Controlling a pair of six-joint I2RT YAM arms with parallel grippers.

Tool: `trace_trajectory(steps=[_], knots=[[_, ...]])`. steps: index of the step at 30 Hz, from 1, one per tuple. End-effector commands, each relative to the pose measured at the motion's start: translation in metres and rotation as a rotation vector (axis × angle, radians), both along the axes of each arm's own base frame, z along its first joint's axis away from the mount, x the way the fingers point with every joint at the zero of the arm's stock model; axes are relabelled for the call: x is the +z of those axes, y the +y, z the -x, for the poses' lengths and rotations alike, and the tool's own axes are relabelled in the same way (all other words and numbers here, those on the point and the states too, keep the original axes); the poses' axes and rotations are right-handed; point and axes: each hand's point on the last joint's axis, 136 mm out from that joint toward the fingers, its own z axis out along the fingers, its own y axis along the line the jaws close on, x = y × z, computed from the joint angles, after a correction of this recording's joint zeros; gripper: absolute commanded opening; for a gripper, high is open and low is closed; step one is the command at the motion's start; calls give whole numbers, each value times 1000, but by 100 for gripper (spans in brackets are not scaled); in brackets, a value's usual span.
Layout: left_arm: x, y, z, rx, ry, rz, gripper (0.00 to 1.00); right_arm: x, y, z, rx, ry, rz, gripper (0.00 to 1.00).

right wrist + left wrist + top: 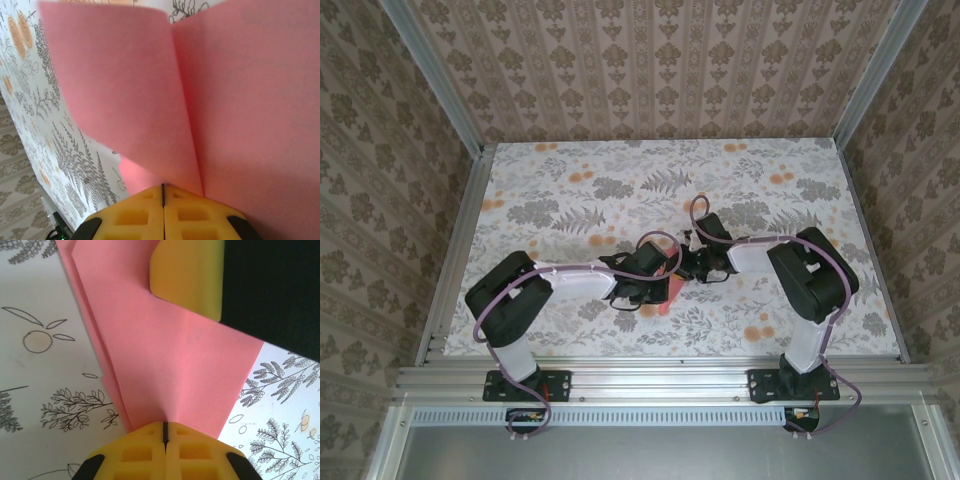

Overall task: Fold a paper plane with a square sheet of paper (pick it up from the middle)
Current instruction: Fourth fold the wing at the center of the table.

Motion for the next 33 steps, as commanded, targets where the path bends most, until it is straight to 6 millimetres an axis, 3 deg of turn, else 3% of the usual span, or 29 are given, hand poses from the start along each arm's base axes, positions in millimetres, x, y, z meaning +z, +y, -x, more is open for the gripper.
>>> trace_trajectory(steps=[1,6,10,22,33], knots=[[-24,26,25,-39,72,-112,2,-13,-16,-13,-25,-16,48,8],[-30,29,27,-36,79,-127,1,14,-7,-27,-17,-56,-20,8],[-32,29,29,-43,87,-132,1,21,-2,-35,-2,-62,-24,9],[-33,29,31,-46,90,-137,0,-23,-17,-37,-37,-4,77,8],[-40,32,39,-56,104,-162,0,-14,-24,-64,-45,-29,8,11]])
